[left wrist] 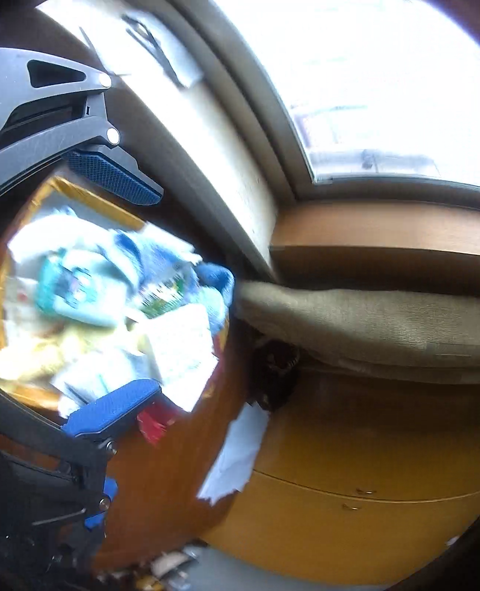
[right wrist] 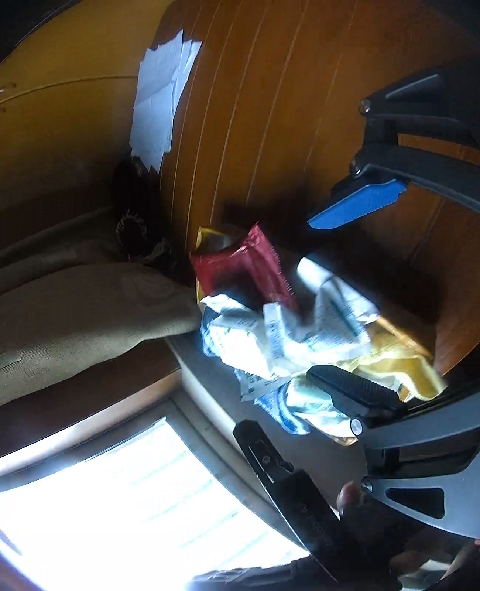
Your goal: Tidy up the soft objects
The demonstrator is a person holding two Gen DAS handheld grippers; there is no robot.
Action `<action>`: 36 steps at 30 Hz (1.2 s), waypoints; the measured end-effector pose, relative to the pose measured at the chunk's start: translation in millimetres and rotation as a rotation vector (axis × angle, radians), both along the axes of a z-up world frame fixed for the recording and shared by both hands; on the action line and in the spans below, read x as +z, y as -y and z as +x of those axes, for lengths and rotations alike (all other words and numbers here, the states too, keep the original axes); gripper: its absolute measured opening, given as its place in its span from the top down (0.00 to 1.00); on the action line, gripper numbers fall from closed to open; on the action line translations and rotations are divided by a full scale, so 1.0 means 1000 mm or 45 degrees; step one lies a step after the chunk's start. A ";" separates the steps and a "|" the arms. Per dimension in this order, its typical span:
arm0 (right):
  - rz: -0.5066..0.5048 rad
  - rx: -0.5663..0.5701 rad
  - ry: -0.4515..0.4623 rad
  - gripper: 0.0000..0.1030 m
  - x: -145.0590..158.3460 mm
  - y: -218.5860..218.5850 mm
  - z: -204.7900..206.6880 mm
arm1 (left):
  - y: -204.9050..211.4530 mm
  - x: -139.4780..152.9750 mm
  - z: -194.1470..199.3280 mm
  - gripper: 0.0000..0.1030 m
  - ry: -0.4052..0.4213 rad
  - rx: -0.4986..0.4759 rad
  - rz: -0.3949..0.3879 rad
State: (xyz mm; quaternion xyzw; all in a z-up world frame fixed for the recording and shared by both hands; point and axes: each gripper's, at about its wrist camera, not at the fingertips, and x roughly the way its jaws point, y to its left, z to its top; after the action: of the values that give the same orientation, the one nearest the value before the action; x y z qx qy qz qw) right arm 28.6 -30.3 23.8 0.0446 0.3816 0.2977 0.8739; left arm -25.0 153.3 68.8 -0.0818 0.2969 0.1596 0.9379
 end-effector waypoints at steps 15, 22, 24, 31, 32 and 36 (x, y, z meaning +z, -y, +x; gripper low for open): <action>-0.038 0.055 0.018 0.26 0.009 0.004 -0.073 | 0.018 -0.013 -0.065 0.06 -0.091 0.031 -0.010; -0.088 0.037 0.055 0.26 0.015 0.003 -0.080 | 0.009 -0.012 -0.075 0.06 -0.080 0.066 -0.020; -0.098 0.019 0.058 0.26 0.016 0.003 -0.079 | 0.005 -0.014 -0.076 0.06 -0.087 0.077 -0.015; -0.132 -0.004 0.053 0.26 0.012 -0.006 -0.071 | -0.008 -0.025 -0.073 0.06 -0.088 0.094 -0.054; -0.137 -0.003 0.051 0.26 0.010 -0.008 -0.071 | -0.008 -0.027 -0.071 0.06 -0.094 0.091 -0.054; -0.150 -0.003 0.040 0.26 0.004 -0.013 -0.065 | -0.008 -0.035 -0.060 0.06 -0.130 0.073 -0.045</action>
State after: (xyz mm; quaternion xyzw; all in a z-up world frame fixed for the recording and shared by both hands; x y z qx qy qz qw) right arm -36.4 -17.3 27.7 -0.0112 0.3847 0.2743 0.8813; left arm -84.8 161.2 34.0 -0.0985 0.3446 0.1852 0.9150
